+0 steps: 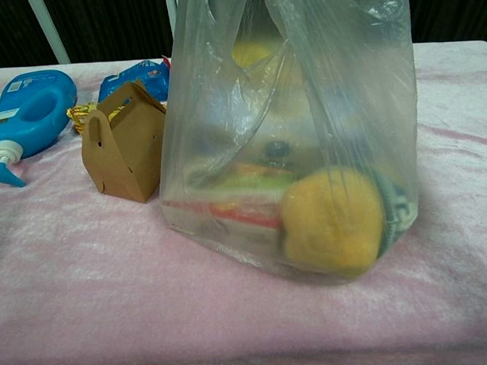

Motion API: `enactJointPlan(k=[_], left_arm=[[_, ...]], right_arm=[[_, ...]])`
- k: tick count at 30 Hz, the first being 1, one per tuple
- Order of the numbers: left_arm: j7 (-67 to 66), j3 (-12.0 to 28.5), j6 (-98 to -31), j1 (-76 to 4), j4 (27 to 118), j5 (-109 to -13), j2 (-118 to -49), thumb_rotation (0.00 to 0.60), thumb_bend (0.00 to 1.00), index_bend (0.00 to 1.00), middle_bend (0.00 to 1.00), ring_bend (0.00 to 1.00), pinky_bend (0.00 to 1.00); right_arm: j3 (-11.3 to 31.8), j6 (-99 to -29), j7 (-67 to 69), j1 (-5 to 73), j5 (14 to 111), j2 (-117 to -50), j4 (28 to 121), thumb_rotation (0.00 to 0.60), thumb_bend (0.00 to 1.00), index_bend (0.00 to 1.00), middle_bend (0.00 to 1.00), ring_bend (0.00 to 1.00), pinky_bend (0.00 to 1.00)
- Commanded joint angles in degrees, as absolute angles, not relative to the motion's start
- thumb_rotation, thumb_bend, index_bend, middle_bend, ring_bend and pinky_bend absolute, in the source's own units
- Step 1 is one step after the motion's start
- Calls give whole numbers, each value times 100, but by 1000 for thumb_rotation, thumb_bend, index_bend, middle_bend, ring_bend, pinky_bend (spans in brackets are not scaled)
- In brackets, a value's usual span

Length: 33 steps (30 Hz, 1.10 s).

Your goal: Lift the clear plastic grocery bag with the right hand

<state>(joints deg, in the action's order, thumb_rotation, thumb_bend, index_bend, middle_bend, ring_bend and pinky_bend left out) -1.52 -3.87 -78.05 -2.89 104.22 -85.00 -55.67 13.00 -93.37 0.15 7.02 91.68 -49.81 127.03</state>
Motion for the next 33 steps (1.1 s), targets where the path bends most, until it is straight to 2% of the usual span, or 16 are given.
enactJointPlan(k=[1,27,30,33], left_arm=[[-141,-383,-7817,-287,10417,-8507,-5573,600,0,0,0,0,0],[-72,-367,-7905,-275,10358,-8584,-5616,600,0,0,0,0,0],[-62,-360,-7910,-275,10358,-8575,-5617,600,0,0,0,0,0],[-68,-358,-7901,-278,10364,-8560,-5620,600,0,0,0,0,0]], right_arm=[[1301,-9339,14,705,9176,-4981,12696,600,119,0,0,0,9],[1189,-9263,-5,684,9294,-4937,12852,600,117,0,0,0,10],[1159,-9227,11,690,9324,-4950,12900,600,135,0,32,34,72],[1141,-9211,14,716,9412,-5032,12919,600,156,10,146,162,214]])
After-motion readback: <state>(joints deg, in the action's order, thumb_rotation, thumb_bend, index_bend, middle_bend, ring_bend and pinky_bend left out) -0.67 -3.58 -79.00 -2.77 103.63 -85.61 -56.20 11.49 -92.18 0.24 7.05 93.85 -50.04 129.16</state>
